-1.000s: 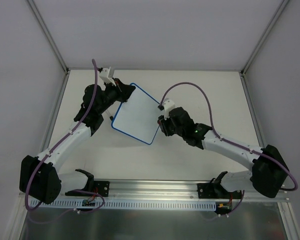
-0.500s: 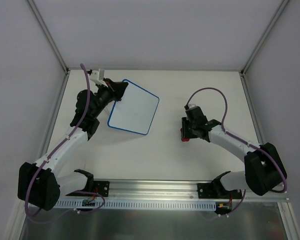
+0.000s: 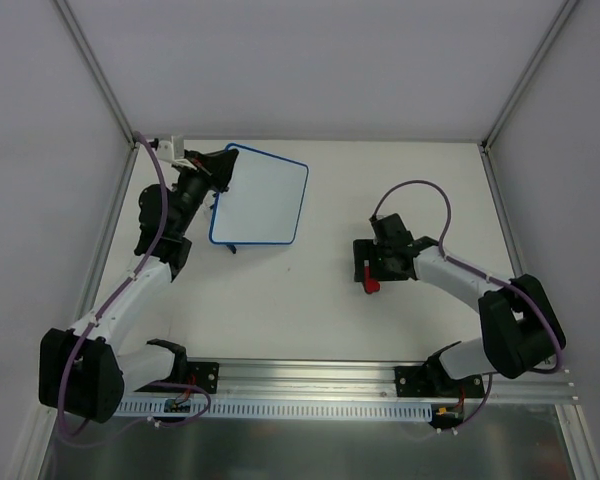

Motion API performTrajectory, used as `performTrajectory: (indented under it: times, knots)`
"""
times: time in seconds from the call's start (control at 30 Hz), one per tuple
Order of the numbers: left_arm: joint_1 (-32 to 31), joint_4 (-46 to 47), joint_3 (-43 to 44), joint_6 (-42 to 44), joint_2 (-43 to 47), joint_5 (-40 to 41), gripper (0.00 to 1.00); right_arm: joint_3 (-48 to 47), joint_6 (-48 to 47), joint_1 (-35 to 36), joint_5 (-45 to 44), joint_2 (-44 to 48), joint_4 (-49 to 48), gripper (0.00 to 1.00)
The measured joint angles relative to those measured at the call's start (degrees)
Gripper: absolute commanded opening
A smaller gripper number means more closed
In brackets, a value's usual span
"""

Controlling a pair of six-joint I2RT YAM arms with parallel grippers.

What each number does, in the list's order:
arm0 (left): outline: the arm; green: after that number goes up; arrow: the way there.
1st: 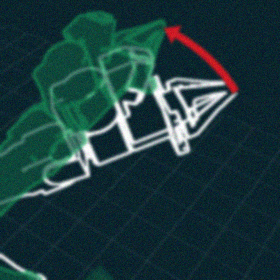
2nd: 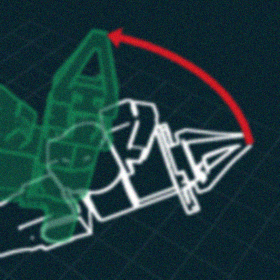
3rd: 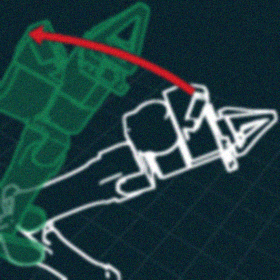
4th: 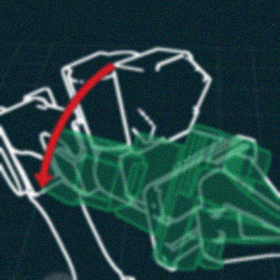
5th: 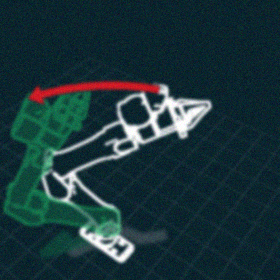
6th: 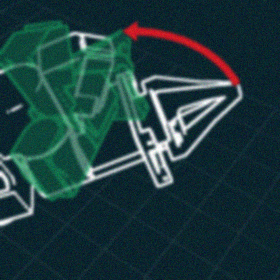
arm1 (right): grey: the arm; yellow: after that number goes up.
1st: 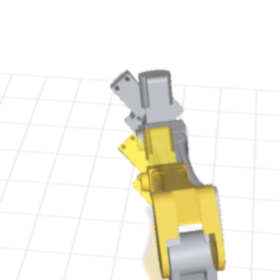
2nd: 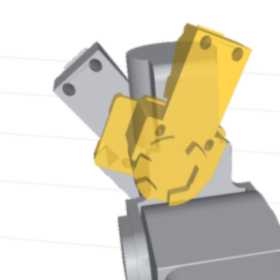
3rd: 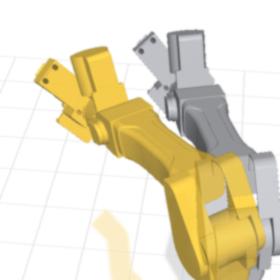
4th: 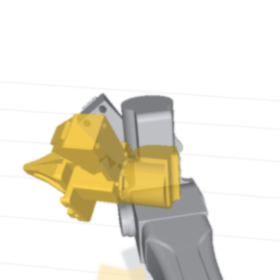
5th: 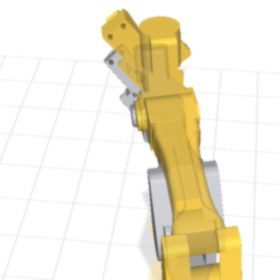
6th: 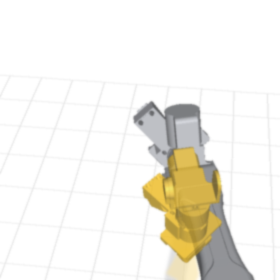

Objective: Erase the whiteboard

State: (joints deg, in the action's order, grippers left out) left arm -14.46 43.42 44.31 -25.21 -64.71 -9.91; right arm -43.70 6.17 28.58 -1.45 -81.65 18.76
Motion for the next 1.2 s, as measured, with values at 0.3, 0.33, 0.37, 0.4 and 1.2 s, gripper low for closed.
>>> performTrajectory:
  times: [0.3, 0.33, 0.37, 0.4, 1.2]
  knots:
    - [4.1, 8.0, 1.6, -2.3, -6.3, 1.0, 0.00, -0.3, -3.6, 0.0, 0.3, 6.8, 1.5, 0.95]
    - [4.2, 8.7, 1.9, -2.5, -7.4, 1.1, 0.00, -0.5, -3.9, 0.0, 0.3, 7.6, 1.8, 0.95]
    - [4.5, 9.2, 2.1, -2.7, -8.2, 1.1, 0.00, -0.6, -4.3, 0.0, 0.3, 8.2, 2.1, 0.95]
    - [4.7, 10.0, 2.3, -2.8, -9.4, 1.1, 0.00, -0.8, -5.0, 0.0, 0.3, 9.1, 2.3, 0.96]
    - [12.0, 22.8, 8.1, -7.9, -25.2, -4.0, 0.00, -2.1, -11.2, 0.0, 4.0, 12.6, 4.3, 0.96]
